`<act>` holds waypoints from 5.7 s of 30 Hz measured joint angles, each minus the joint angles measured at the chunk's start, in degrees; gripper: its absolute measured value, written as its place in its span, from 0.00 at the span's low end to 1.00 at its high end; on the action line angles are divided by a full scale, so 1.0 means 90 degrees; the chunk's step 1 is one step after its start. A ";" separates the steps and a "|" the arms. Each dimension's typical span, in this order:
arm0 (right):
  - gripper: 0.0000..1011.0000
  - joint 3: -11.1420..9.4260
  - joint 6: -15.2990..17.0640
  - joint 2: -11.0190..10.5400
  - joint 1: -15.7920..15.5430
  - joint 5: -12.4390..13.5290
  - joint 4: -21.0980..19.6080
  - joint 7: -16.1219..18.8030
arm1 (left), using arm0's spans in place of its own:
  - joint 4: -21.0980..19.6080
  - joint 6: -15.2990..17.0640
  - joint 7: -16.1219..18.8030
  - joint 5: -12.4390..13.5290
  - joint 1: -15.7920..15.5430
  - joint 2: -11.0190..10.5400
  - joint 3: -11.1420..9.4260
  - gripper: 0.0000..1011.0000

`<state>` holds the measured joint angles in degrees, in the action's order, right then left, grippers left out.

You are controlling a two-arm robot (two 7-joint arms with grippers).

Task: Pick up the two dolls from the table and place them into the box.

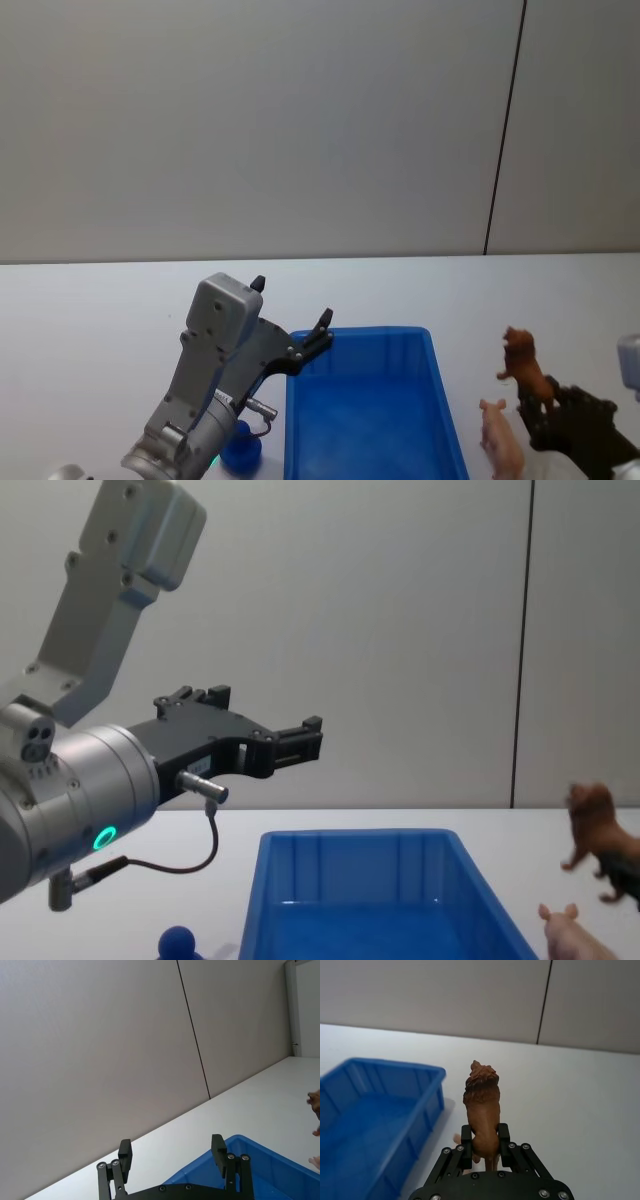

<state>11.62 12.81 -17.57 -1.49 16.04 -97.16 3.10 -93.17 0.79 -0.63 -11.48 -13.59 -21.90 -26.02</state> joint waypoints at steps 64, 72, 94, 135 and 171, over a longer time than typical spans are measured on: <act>0.99 0.0323 0.0080 0.0298 0.0317 -0.0400 -0.0253 0.0546 | 0.0000 0.0000 0.0000 0.0000 0.0000 0.0000 0.0000 0.99; 0.99 0.0256 0.0224 0.0114 0.0023 -0.0392 -0.0427 0.0298 | 0.0000 0.0000 0.0000 0.0000 0.0000 0.0000 0.0000 0.99; 0.99 0.0229 0.0313 -0.0005 -0.0327 -0.0475 -0.0024 0.0091 | 0.0000 0.0000 0.0000 0.0000 0.0000 0.0000 0.0000 0.99; 0.38 0.0296 -0.0621 0.0264 -0.0052 -0.0692 0.0263 0.0340 | 0.0000 0.0000 0.0000 0.0000 0.0000 0.0000 0.0000 0.99; 0.90 0.0522 -0.0752 0.0946 0.0945 -0.0453 0.0819 0.1299 | 0.0000 0.0000 0.0000 0.0000 0.0000 0.0000 0.0000 0.99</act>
<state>16.32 6.05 -9.06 7.01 11.96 -89.79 14.78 -93.17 0.79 -0.63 -11.48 -13.59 -21.90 -26.03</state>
